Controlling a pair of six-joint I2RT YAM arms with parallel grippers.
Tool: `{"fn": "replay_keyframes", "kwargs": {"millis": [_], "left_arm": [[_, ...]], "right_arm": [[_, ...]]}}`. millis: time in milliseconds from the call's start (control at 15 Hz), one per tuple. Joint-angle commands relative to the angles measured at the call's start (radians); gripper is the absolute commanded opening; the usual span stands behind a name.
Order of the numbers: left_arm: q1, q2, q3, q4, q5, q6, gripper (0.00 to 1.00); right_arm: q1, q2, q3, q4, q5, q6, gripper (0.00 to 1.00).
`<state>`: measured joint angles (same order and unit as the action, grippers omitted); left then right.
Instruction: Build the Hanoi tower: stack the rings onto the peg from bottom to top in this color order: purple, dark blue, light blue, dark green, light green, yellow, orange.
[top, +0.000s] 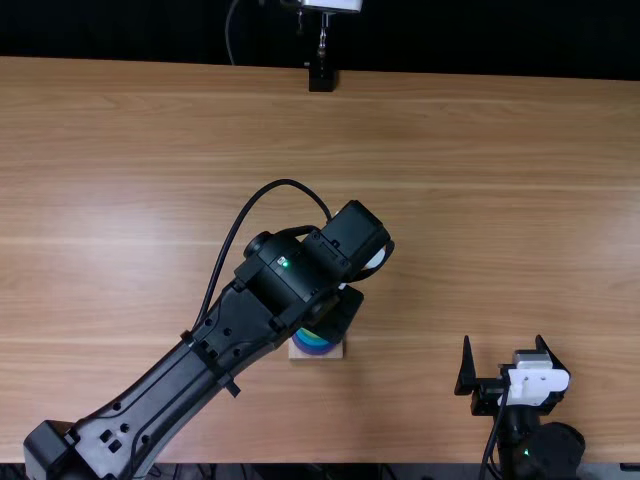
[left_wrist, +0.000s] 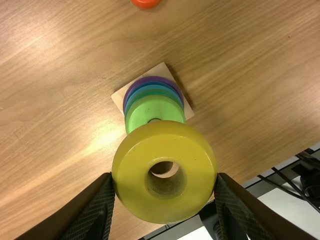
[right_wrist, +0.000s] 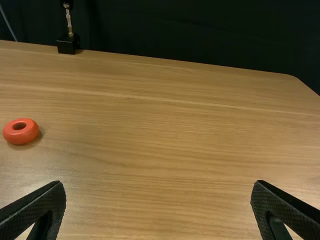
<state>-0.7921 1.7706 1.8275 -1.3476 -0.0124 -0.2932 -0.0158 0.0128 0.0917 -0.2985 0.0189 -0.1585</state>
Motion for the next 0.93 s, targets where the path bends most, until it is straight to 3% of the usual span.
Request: {"fn": "replay_keyframes", "kwargs": {"millis": [0, 133, 467, 667, 867], "left_arm": [[-0.006, 0.016, 0.024, 0.000, 0.007, -0.011, 0.00], [-0.006, 0.016, 0.023, -0.009, 0.007, -0.011, 0.26], [0.001, 0.016, 0.021, -0.015, 0.007, -0.009, 0.38], [0.002, 0.016, 0.021, -0.016, 0.007, -0.009, 0.70], [0.004, 0.016, 0.019, -0.016, 0.007, -0.009, 0.86]], "right_arm": [[-0.007, -0.013, -0.076, -0.067, 0.003, 0.000, 1.00], [-0.007, -0.013, -0.076, -0.067, 0.003, 0.000, 1.00], [-0.007, -0.013, -0.076, -0.067, 0.003, 0.000, 1.00], [-0.007, -0.013, -0.076, -0.067, 0.003, 0.000, 1.00], [-0.007, -0.013, -0.076, -0.067, 0.003, 0.000, 1.00]]}}
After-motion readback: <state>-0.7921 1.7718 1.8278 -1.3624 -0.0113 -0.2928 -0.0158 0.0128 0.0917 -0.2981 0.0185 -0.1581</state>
